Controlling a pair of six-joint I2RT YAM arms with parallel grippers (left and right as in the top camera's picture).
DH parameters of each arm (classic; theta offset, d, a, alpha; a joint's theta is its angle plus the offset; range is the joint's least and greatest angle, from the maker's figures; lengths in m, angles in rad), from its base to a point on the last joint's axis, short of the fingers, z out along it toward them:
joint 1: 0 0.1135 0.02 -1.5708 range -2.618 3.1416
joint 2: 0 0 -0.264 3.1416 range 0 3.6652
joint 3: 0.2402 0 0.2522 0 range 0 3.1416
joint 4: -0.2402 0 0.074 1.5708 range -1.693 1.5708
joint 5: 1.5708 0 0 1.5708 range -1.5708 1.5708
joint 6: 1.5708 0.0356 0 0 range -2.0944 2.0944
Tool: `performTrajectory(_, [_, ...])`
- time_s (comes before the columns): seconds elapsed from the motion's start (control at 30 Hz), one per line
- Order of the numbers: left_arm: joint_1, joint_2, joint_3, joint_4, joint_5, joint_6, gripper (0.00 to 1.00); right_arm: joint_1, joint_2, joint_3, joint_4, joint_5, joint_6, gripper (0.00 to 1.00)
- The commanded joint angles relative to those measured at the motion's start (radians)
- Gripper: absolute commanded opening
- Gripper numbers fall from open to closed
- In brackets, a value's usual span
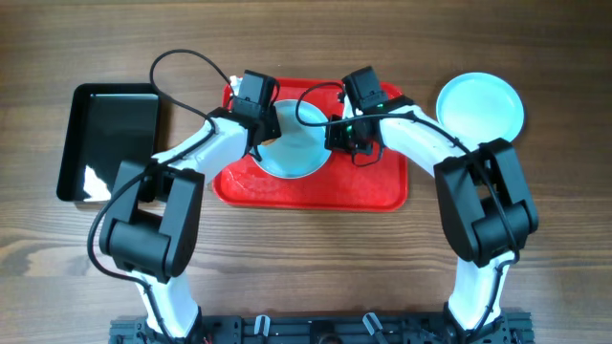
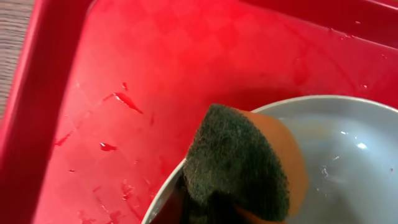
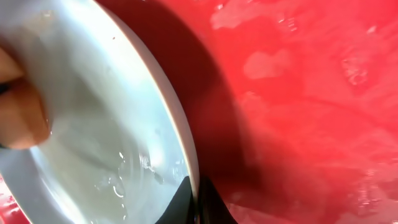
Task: Clean dirty plates on tray and stack at the side
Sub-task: 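Scrub the last plate with the sponge while the right gripper holds it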
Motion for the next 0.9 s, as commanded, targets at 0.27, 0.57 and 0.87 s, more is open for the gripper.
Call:
performTrajectory(0.27, [0.047,-0.169,-0.006,-0.01,-0.121,-0.002,0.04,-0.009,0.037,-0.002,-0.021,0.041,0.015,0.04])
performTrajectory(0.57, [0.046,-0.205,-0.007,-0.096,0.148,-0.007,0.04,-0.009,0.037,-0.002,-0.021,0.04,0.017,0.04])
performTrajectory(0.87, [0.011,-0.119,-0.008,-0.126,0.339,-0.014,0.04,-0.009,0.037,-0.002,-0.018,0.036,0.018,0.04])
